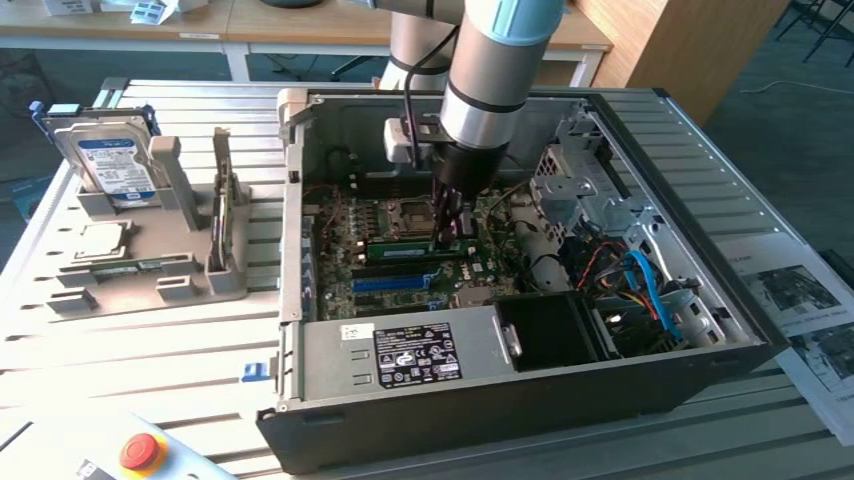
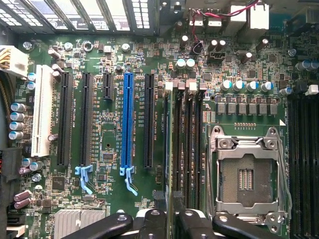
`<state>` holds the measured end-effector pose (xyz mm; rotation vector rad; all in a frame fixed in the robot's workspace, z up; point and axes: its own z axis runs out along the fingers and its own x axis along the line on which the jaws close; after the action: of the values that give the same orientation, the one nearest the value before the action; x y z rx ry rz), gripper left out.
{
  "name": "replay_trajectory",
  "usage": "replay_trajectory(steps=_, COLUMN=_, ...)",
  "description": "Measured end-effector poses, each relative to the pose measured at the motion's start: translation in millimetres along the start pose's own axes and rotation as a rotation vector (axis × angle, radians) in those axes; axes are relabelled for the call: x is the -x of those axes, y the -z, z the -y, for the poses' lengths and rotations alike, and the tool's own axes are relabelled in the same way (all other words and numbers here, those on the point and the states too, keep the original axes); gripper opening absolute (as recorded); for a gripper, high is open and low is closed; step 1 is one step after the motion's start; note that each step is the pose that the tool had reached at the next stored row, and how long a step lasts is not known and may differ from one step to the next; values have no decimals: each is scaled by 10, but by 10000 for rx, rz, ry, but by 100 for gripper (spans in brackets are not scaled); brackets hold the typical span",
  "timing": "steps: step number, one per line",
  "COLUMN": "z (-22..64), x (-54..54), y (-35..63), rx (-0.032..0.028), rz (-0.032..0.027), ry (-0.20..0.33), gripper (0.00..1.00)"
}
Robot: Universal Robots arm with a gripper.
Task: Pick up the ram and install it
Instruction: 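Insert the ram into the slot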
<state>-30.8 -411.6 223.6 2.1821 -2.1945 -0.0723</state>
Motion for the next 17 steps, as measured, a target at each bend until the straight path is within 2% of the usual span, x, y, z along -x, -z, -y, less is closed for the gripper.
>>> replay_trajectory(steps=17, z=-3, x=-1, y=38, rx=1, rz=-22, ry=-1, gripper=19)
